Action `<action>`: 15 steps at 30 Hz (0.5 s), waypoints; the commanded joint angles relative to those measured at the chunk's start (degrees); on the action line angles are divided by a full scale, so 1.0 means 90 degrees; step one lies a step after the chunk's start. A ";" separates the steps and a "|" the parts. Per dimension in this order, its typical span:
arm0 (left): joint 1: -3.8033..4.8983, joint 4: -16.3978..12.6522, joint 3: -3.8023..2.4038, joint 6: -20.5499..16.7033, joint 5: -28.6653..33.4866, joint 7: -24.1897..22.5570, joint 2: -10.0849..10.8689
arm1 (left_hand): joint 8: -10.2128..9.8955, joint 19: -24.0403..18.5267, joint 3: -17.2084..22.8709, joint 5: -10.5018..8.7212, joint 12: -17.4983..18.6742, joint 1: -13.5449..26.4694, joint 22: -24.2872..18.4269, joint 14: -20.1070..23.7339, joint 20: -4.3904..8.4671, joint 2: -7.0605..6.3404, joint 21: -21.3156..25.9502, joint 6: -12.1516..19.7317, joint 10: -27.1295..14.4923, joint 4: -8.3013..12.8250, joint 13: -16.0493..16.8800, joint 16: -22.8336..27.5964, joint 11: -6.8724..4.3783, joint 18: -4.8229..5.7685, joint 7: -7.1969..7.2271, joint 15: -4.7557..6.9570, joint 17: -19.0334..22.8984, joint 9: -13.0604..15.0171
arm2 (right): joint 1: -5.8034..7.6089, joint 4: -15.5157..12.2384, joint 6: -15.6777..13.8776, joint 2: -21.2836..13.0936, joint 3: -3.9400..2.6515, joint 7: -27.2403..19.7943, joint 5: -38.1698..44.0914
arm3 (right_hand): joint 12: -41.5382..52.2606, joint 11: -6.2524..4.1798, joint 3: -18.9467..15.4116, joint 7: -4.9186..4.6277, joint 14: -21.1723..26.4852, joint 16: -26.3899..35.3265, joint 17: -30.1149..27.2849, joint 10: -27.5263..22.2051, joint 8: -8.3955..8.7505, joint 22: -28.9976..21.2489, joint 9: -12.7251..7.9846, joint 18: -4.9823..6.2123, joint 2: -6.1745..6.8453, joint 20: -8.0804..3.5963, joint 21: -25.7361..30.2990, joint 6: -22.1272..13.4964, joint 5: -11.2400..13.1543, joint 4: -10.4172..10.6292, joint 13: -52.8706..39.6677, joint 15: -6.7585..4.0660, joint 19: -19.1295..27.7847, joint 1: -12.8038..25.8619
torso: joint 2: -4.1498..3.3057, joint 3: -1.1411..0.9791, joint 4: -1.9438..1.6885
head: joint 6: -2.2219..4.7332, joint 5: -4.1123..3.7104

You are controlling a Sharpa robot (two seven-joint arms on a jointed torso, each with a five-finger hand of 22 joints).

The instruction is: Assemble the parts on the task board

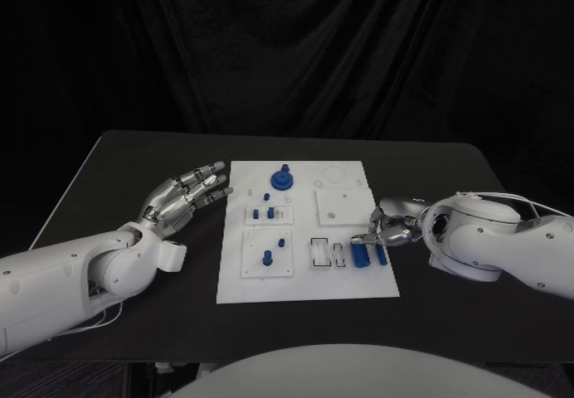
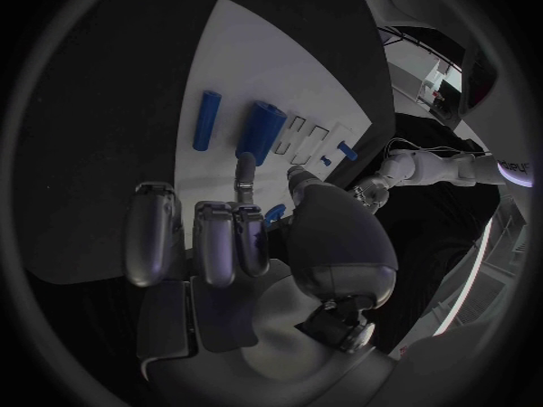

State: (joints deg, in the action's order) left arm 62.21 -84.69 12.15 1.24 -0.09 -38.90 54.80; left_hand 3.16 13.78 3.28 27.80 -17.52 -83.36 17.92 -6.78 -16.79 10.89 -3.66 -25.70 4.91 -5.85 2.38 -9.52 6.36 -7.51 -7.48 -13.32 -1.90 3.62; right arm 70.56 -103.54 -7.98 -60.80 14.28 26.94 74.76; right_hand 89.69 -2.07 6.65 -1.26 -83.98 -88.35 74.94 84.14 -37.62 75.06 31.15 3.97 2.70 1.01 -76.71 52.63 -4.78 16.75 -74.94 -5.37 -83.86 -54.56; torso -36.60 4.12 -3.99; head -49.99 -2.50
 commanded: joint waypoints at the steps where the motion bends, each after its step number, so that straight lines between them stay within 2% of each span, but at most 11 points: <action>1: -0.0008 -0.0005 -0.0006 0.0067 0.0046 -0.0098 -0.0014 | 0.0038 0.0038 0.0029 0.0030 -0.0036 0.0072 -0.0006 0.0016 0.0002 -0.0005 -0.0031 -0.0042 0.0010 -0.0006 0.0002 -0.0020 0.0032 0.0129 0.0008 -0.0040 -0.0007 0.0006 | -0.0055 0.0053 0.0122 0.0031 -0.0001 0.0295 0.0172 | 0.0034 -0.0045 0.0033 -0.0016 -0.0596 0.0002 0.1364 0.0651 -0.0024 0.1249 0.0012 -0.0124 -0.0006 -0.0046 -0.0003 0.0044 0.0032 0.0008 -0.1673 -0.0045 -0.0279 0.0056 | -0.0001 -0.0005 0.0000 | -0.0001 0.0000; 9: -0.0009 0.0008 -0.0006 0.0088 0.0046 -0.0084 -0.0021 | 0.0035 0.0039 0.0042 0.0038 -0.0047 0.0074 -0.0008 0.0017 0.0002 -0.0003 -0.0031 -0.0028 0.0012 -0.0006 0.0003 -0.0023 0.0037 0.0132 0.0007 -0.0042 -0.0007 0.0003 | -0.0211 0.0245 0.0115 0.0196 -0.0001 0.0282 0.0228 | 0.0034 -0.0041 0.0066 -0.0025 -0.0581 0.0039 0.1305 0.0651 0.0019 0.1214 0.0023 -0.0098 -0.0005 -0.0050 0.0113 -0.0015 0.0026 -0.0007 -0.1673 -0.0046 -0.0239 0.0039 | 0.0002 0.0010 -0.0005 | -0.0001 0.0006; 15: -0.0012 0.0015 -0.0006 0.0103 0.0046 -0.0070 -0.0026 | 0.0034 0.0036 0.0046 0.0040 -0.0060 0.0075 -0.0012 0.0019 0.0002 -0.0003 -0.0030 -0.0025 0.0017 -0.0005 0.0005 -0.0022 0.0040 0.0133 0.0006 -0.0043 -0.0007 0.0003 | -0.0294 0.0368 0.0201 0.0325 -0.0002 0.0299 0.0258 | 0.0034 -0.0041 0.0071 -0.0025 -0.0577 0.0051 0.1285 0.0651 0.0025 0.1209 0.0026 -0.0095 -0.0003 -0.0051 0.0129 -0.0021 0.0020 -0.0009 -0.1673 -0.0046 -0.0233 0.0032 | -0.0001 0.0012 -0.0006 | -0.0001 0.0008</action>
State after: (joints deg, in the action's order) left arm 62.20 -84.49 12.15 1.39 -0.02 -38.85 54.69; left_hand 3.15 13.77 3.28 27.79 -17.74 -83.36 17.86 -6.78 -16.79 10.89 -3.66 -25.70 4.91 -5.85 2.38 -9.52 6.36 -6.55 -7.48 -13.32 -1.89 3.61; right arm 68.12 -100.36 -7.28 -57.97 14.28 28.34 76.20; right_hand 89.69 -2.06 7.06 -1.26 -83.98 -88.11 74.93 84.14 -37.62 75.06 31.33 3.99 2.56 0.81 -75.77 52.62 -4.79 16.68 -74.93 -5.37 -84.06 -54.42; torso -36.59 4.20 -4.03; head -49.99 -2.43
